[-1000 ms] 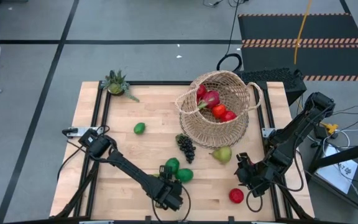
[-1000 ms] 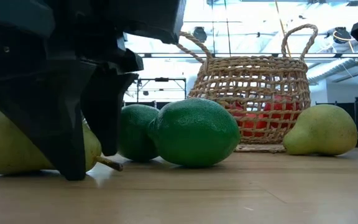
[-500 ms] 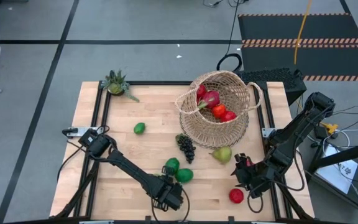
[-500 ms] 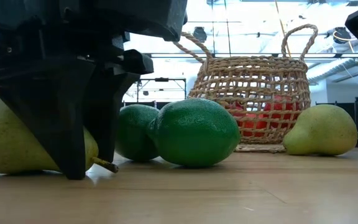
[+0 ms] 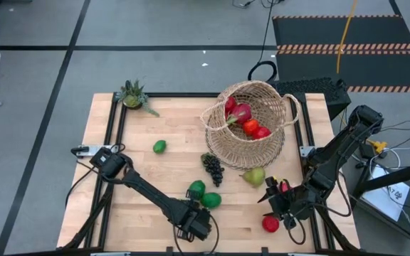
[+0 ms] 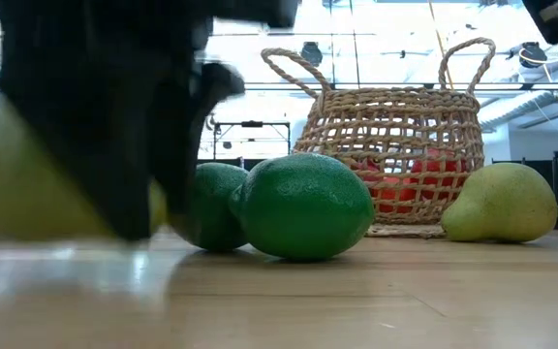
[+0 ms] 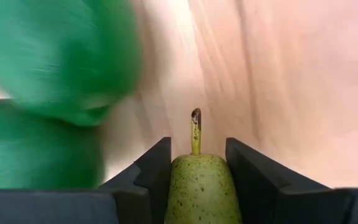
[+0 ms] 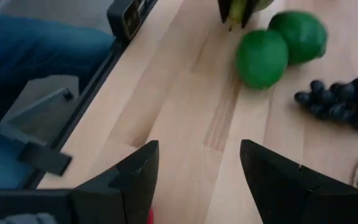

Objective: Build produce basket
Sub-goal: Put the green pear into the brown basket

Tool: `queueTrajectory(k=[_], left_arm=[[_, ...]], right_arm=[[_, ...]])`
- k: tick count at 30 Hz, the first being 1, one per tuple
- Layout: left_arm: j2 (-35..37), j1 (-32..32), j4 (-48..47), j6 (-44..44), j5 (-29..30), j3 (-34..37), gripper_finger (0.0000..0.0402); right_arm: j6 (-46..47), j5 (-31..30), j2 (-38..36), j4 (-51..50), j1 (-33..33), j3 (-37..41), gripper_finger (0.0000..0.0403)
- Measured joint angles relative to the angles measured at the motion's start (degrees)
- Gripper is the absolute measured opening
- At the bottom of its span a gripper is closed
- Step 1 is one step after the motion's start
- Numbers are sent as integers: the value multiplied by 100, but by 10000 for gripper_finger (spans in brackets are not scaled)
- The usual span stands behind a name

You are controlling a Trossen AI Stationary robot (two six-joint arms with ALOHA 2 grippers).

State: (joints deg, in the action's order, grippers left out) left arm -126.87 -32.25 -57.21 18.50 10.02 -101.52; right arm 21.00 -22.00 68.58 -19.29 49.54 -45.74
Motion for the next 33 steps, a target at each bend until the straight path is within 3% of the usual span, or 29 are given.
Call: queueTrajectory(k=[10, 18, 24, 33], left_arm=[[765, 11, 77, -37, 327, -37, 140], [1415, 60, 486, -483, 1899, -34, 154], [1794, 175, 1759, -1586, 2623, -35, 155], [1959, 519, 3804, -3470, 2608, -37, 156]], right_arm=[[-564, -1215, 0, 952, -9, 0, 219], [-1786, -1626, 0, 2183, -233, 0, 219], [-2572, -1725, 0, 2887, -655, 0, 219], [-3194, -1639, 0, 3191, -1294, 0, 219]])
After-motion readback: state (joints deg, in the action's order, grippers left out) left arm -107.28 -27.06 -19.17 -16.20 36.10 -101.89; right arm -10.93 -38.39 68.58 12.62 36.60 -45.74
